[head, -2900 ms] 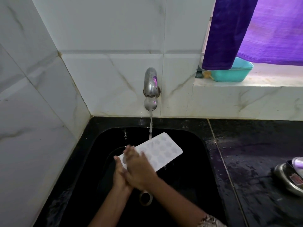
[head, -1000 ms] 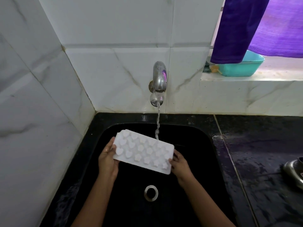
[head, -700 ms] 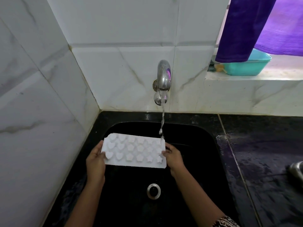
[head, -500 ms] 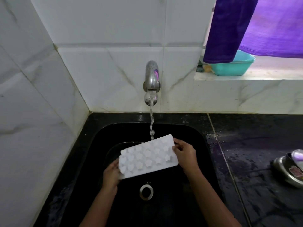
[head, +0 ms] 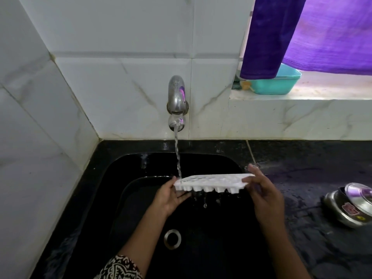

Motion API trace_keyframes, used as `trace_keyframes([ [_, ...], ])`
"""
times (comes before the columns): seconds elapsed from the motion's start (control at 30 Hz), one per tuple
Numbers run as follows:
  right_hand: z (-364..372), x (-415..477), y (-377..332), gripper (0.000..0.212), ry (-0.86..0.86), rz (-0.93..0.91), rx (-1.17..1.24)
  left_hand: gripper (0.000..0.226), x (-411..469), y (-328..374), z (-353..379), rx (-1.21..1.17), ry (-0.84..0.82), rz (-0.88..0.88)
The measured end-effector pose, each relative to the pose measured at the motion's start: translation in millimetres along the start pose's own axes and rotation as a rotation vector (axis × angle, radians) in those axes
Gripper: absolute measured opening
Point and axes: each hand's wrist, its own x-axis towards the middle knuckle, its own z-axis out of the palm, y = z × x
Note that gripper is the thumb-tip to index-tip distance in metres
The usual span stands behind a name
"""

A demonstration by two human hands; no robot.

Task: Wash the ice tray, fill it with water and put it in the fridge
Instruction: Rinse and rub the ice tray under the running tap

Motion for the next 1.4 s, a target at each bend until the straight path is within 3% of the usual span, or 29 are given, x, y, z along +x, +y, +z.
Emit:
trace_keyframes([
  [0.07,5,-8,11,0.029,0.095,0.115,0.176,0.027,-1,-1,-4,-0.038,0.010,0.039],
  [0.2,13,-15,22,0.025,0.267,0.516,0.678,0.034,-2,-8,-13,-0.173,-0.049,0.125],
  [0.47,63,-20,52,0.042,0.053,0.700,0.533,0.039,-40,22,-36,-0.083,0.028,0.487],
  [0.67,140,-16,34,0.033,-0.208,0.869,0.597,0.043,-88,75,-69,0.093,0.243,0.715],
  [0.77,155,-9,20,0.028,-0.337,0.829,0.499,0.044,-98,87,-93,0.119,0.359,0.738],
  [0.9,138,3,1,0.024,-0.333,0.693,0.375,0.043,-87,69,-114,0.076,0.400,0.565],
  [1.17,49,33,-20,0.032,-0.162,0.384,-0.007,0.040,-45,-9,-56,-0.091,0.091,0.182],
  [1.3,19,36,-14,0.031,-0.106,0.375,-0.130,0.030,-46,-11,-36,-0.075,0.002,0.169],
  [1.4,17,43,-10,0.030,-0.184,0.357,-0.400,0.029,-56,-1,-38,-0.053,0.002,0.238],
])
